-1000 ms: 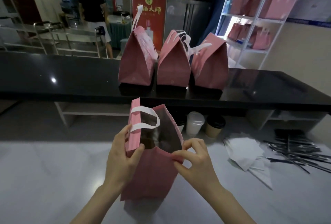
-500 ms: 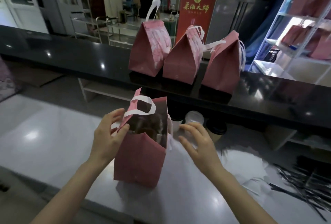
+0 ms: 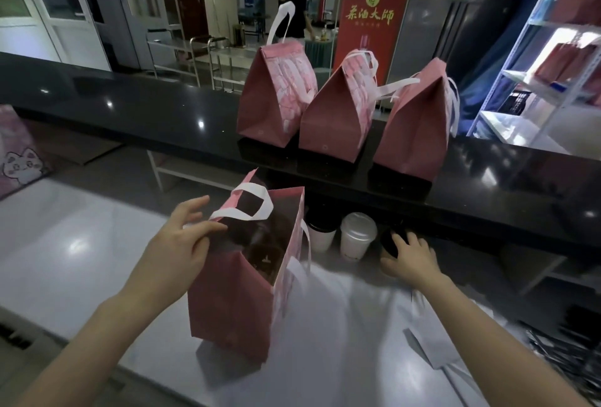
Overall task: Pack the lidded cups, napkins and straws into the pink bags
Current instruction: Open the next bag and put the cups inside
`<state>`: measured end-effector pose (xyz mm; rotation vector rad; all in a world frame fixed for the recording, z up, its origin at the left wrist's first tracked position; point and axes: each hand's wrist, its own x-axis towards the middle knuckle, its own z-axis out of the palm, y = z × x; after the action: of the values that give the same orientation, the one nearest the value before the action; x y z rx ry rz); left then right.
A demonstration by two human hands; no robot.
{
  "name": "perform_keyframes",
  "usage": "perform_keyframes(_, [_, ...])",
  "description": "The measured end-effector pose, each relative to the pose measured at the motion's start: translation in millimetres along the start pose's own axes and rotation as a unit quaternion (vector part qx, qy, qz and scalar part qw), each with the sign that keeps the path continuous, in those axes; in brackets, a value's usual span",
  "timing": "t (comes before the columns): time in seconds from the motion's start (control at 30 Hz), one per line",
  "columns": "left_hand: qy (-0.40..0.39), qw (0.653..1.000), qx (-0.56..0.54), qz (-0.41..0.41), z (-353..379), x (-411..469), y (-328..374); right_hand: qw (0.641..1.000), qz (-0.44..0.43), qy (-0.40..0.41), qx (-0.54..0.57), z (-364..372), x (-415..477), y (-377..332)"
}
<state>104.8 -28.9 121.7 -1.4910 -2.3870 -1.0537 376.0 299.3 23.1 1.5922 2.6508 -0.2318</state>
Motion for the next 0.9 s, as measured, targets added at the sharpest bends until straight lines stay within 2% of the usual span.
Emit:
perform_keyframes(0.1, [-0.008,0.999,0.016,-0.029,-3,0,-1,1.0,0.004,-0.008,0.017,0,5,1])
perform_keyframes(0.27, [-0.08,0.994,0.051,-0.062,-6,5,-3,0.997,-0.034,0.022,0.06,-6,2,3])
perform_keyframes(0.57, [-0.179,0.982,-0.059,-0.032,-14,23,-16,0.994,-0.07,0.05,0.07,-7,-39,9])
perform_keyframes(0.7, [-0.211,0.973,-0.087,-0.018,-21,31,-21,0.983,-0.125,0.103,0.089,-31,-69,1])
perform_keyframes(0.9, [-0.282,0.955,-0.088,-0.023,-26,49,-21,0.934,-0.254,0.203,0.149,-101,-109,-35])
